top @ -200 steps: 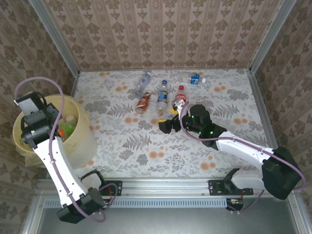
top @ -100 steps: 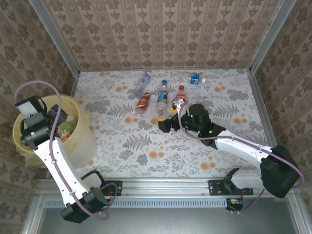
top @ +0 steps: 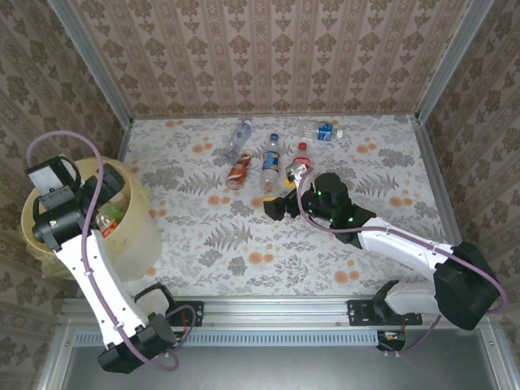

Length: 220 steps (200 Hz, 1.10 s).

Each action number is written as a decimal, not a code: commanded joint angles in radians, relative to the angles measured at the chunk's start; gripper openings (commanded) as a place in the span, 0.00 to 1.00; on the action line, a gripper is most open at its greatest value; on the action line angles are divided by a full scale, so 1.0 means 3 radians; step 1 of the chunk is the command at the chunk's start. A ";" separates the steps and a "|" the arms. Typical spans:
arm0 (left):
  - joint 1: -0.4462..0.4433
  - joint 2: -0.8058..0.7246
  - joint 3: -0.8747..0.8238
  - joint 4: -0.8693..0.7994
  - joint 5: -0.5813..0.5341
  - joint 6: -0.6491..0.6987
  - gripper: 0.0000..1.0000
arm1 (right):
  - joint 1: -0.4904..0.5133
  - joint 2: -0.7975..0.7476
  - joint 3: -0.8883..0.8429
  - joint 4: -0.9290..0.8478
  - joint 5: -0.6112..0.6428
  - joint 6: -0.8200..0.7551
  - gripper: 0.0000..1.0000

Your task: Put the plastic bottles in the bin

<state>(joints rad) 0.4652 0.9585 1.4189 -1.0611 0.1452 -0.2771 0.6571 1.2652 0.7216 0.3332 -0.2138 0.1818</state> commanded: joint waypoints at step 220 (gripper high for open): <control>-0.3048 0.2119 0.0143 0.1129 -0.0451 0.0061 1.00 | -0.0646 -0.0690 -0.0471 -0.0449 0.0580 0.1656 1.00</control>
<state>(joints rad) -0.4454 1.5227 1.4864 -0.7887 -0.0204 -0.2882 0.4831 1.1034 0.6224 0.2070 -0.0116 0.6106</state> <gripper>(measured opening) 0.999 0.998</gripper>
